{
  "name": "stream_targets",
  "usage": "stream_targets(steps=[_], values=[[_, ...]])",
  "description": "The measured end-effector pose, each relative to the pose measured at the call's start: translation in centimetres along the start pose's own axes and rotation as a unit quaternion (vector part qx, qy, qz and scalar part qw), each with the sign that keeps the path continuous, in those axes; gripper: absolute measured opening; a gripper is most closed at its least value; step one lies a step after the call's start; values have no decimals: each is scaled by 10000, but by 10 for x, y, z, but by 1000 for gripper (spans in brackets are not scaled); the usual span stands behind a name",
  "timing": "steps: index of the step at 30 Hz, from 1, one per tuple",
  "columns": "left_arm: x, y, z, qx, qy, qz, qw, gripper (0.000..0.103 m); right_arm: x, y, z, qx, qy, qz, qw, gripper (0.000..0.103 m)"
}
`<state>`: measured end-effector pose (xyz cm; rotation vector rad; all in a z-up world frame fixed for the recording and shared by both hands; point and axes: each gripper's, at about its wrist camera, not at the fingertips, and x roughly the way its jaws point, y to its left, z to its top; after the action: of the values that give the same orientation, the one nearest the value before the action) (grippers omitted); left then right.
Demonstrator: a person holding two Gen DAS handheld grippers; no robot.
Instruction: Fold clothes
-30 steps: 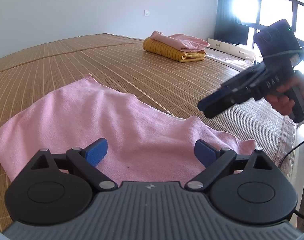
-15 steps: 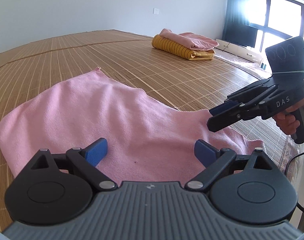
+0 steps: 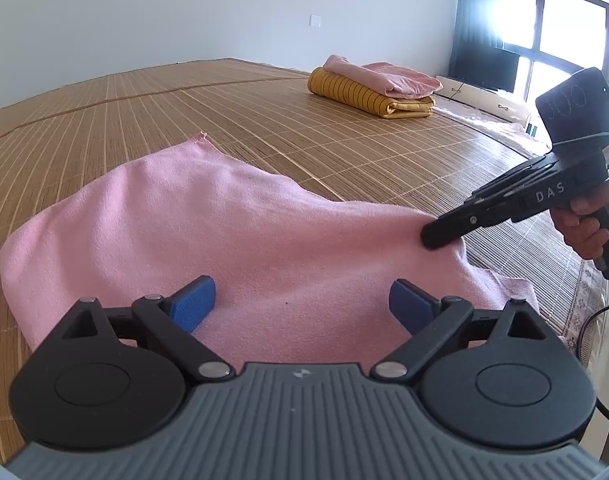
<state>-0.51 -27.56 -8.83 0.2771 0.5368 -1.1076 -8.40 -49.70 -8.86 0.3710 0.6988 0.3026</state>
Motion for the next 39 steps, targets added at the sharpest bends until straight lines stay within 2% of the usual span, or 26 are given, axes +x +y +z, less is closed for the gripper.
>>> stream_targets(steps=[3, 5, 8, 9, 10, 11, 13, 15, 18, 20, 21, 24, 26, 28, 31, 33, 35, 37, 39], values=[[0, -3, 0, 111, 18, 12, 9999, 96, 3, 5, 0, -252, 95, -193, 9995, 4], [-2, -3, -1, 137, 18, -3, 9999, 96, -6, 5, 0, -332, 45, -499, 9982, 18], [-8, 0, 0, 88, 16, 20, 10000, 96, -22, 7, -6, -519, 68, -843, 9951, 21], [-13, 1, 0, 79, -7, 18, 10000, 96, -27, 10, -10, -522, 56, -713, 9961, 22], [-18, 1, 1, 89, -34, 14, 10000, 96, -31, 14, -13, -525, 45, -583, 9969, 28], [-25, 0, 2, 120, -78, 14, 9999, 96, -35, 18, -17, -528, 25, -468, 9975, 41], [-43, -2, 3, 195, -186, -14, 9996, 96, -46, 30, -32, -504, -121, -476, 9975, 49], [-64, -6, 2, 275, -302, -37, 9992, 96, -54, 33, -47, -307, -198, -393, 9986, 49], [-97, -18, -13, 41, -477, 47, 9988, 97, -56, 24, -73, 318, -284, -153, 9990, 49], [-120, -29, -26, -130, -548, 76, 9984, 97, -58, 17, -84, 721, -518, -61, 9960, 47], [-127, -34, -31, -104, -540, 96, 9984, 97, -59, 14, -85, 868, -572, 74, 9946, 47], [-144, -68, -49, 450, -290, 248, 9983, 97, -59, 11, -89, 1092, -607, 260, 9918, 45], [-153, -91, -62, 1041, -103, 442, 9935, 97, -58, 13, -90, 1096, -606, 330, 9916, 45], [-157, -110, -73, 1590, 48, 686, 9849, 97, -58, 14, -90, 1129, -615, 454, 9907, 45], [-154, -123, -82, 1969, 184, 1146, 9735, 97, -56, 15, -94, 1195, -637, 473, 9897, 44], [-148, -124, -85, 2037, 287, 1532, 9665, 97, -57, 16, -95, 1222, -690, 465, 9890, 43], [-144, -122, -88, 2146, 362, 1758, 9601, 97, -58, 15, -97, 1285, -777, 440, 9877, 43], [-135, -122, -89, 2308, 429, 2123, 9486, 97, -58, 10, -99, 1477, -832, 530, 9841, 43], [-128, -123, -94, 2563, 520, 2479, 9328, 97, -57, 6, -101, 1630, -876, 627, 9807, 42]])
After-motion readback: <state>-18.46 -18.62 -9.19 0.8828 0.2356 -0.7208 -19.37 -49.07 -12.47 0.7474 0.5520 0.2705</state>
